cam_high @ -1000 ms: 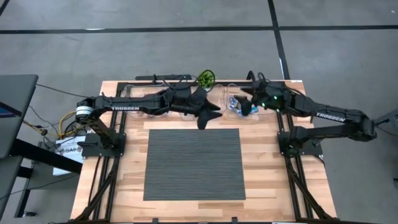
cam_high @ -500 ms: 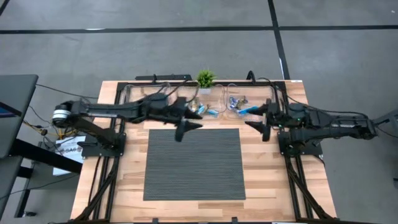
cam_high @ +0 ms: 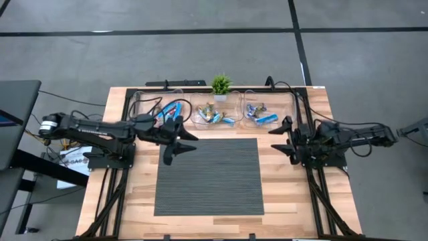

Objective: Pick and place Granola Bars by type
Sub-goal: Return to Home Position

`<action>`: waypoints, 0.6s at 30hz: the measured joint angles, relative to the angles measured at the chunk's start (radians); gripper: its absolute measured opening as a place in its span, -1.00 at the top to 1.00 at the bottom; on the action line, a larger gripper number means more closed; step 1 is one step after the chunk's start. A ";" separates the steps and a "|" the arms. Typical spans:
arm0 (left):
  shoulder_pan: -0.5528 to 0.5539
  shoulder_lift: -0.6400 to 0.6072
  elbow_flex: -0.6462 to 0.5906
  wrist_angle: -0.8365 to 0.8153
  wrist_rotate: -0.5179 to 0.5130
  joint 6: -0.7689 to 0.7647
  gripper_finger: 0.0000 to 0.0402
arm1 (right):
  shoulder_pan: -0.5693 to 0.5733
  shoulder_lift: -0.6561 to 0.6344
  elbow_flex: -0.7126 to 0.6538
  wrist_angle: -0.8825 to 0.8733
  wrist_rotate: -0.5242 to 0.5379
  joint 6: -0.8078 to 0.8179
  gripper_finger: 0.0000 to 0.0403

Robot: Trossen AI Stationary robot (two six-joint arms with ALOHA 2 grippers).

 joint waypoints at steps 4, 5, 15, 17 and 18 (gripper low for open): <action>-0.017 -0.028 -0.081 0.120 0.001 0.013 0.12 | 0.011 -0.035 -0.051 0.040 -0.001 0.010 -0.29; -0.021 -0.029 -0.101 0.154 0.001 0.013 0.12 | 0.011 -0.042 -0.057 0.045 -0.001 0.010 -0.29; -0.052 -0.027 -0.229 0.336 0.000 -0.021 0.12 | 0.010 -0.108 -0.163 0.144 -0.053 -0.008 -0.29; -0.052 -0.028 -0.228 0.334 0.000 -0.022 0.12 | 0.011 -0.117 -0.174 0.145 -0.053 -0.007 -0.29; -0.052 -0.028 -0.228 0.322 -0.001 -0.022 0.12 | 0.010 -0.117 -0.175 0.140 -0.053 -0.008 -0.29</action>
